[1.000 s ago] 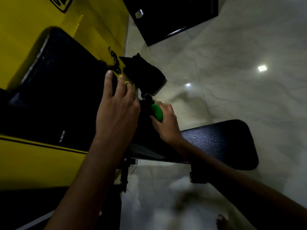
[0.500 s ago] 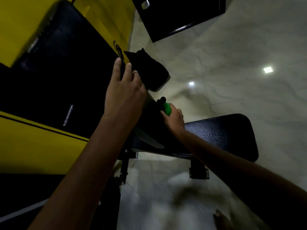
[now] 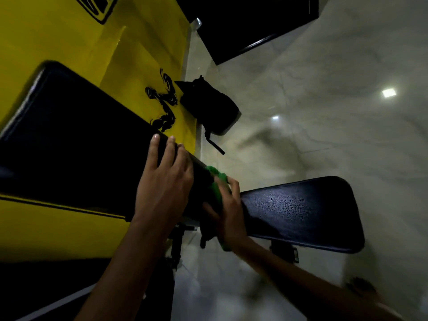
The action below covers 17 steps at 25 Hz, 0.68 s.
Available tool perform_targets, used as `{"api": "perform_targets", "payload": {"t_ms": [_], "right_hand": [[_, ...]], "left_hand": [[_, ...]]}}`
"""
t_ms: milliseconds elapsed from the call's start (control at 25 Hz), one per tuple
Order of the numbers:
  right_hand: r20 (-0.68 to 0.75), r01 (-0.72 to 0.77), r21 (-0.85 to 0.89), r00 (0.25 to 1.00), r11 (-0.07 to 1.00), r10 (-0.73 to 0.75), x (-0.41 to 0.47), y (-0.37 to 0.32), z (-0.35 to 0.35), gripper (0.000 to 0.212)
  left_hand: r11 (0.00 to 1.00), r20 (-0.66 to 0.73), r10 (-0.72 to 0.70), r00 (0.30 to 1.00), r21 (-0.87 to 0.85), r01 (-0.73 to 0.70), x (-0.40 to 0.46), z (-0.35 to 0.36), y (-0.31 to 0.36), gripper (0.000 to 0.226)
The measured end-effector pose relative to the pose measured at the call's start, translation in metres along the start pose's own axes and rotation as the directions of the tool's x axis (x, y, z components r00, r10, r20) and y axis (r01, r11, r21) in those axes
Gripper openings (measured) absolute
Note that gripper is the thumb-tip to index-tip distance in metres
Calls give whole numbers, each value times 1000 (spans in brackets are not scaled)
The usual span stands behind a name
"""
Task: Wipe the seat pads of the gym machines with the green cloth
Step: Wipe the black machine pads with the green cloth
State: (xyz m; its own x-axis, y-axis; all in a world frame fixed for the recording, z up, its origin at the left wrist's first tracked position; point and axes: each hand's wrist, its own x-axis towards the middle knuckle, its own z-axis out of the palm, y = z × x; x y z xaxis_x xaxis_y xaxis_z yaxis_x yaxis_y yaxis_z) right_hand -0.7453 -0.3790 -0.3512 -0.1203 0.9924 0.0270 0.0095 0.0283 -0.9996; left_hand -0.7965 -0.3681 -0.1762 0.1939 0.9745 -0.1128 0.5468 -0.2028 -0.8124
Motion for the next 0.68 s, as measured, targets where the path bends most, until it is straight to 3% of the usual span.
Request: {"api": "perform_targets", "payload": {"t_ms": [80, 200, 240, 360, 440, 560, 600, 680], "right_hand": [[19, -37, -5, 999, 999, 37, -6, 15, 3, 66], [-10, -383, -41, 924, 923, 383, 15, 26, -2, 56], [3, -362, -11, 932, 932, 362, 16, 22, -3, 58], [53, -92, 119, 995, 989, 87, 1, 13, 0, 69], [47, -161, 105, 987, 981, 157, 6, 26, 1, 74], [6, -493, 13, 870, 870, 493, 40, 47, -2, 57], [5, -514, -1, 858, 858, 514, 42, 47, -2, 53], [6, -332, 53, 943, 942, 332, 29, 39, -3, 56]], "left_hand": [[1000, 9, -4, 1000, -19, 4, 3, 4, 3, 53], [998, 3, 2, 1000, -68, -2, 6, 7, 5, 55], [996, 8, 5, 1000, -91, -5, 7, 8, 6, 56], [995, 12, 10, 1000, -94, -9, 11, 15, 9, 57], [993, 0, 13, 1000, -120, -13, 13, 18, 11, 57], [986, -5, -5, 1000, -166, 4, 14, 21, 13, 54], [985, -12, -7, 1000, -172, 5, 14, 21, 13, 51], [982, -30, -14, 999, -187, 8, 14, 24, 17, 47]]}}
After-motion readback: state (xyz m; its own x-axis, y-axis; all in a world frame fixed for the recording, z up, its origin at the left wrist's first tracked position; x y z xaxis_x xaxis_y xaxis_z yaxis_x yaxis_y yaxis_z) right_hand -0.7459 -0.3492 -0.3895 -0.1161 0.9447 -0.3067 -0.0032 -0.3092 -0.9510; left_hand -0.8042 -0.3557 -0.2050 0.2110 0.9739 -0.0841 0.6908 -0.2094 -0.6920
